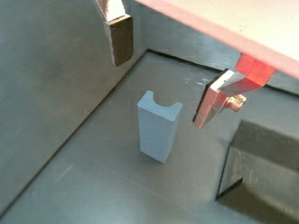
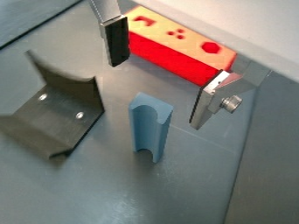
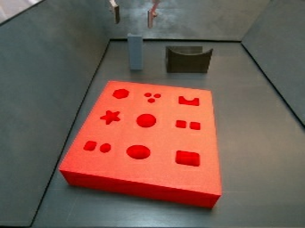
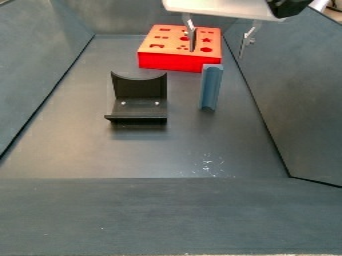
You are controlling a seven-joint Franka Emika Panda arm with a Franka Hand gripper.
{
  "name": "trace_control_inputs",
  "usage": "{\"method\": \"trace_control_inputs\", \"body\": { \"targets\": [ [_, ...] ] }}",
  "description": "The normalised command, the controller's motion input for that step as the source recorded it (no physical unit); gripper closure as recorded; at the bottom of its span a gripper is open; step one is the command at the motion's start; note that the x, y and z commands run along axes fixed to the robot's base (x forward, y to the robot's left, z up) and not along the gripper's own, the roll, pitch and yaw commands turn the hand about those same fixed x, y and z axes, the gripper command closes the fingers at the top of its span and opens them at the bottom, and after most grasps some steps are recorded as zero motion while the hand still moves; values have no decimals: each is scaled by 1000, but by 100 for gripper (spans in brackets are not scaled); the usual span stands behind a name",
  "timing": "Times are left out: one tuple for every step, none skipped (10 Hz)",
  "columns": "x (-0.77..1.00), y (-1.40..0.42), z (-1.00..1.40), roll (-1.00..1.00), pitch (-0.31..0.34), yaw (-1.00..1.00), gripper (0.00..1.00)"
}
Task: Pick up the arch object. Move up. Place the arch object on the fixture. Regrasp the arch object. Rotate the arch object. Move to above the board. Insert the arch object.
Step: Rotate the arch object.
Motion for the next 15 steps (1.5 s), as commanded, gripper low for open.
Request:
{"method": "trace_control_inputs", "body": {
  "targets": [
    [45, 3, -36, -44, 16, 1000, 0],
    [45, 3, -36, -47, 18, 926, 0],
    [46, 3, -35, -46, 17, 594, 0],
    [46, 3, -35, -45, 17, 388, 0],
    [46, 3, -34, -45, 17, 204, 0],
    [0, 0, -1000, -45, 17, 152, 0],
    [14, 5, -1000, -36, -3, 81, 0],
    [19, 8, -1000, -23, -13, 66, 0],
    [26, 6, -982, 11, -24, 48, 0],
    [28, 8, -849, 38, -28, 38, 0],
    [32, 10, -676, 72, -32, 27, 0],
    [31, 9, -594, 87, -29, 21, 0],
    [36, 9, -436, 114, -27, 14, 0],
    [42, 7, -298, 136, -22, 9, 0],
    [47, 5, -203, 149, -19, 9, 0]
  ]
}}
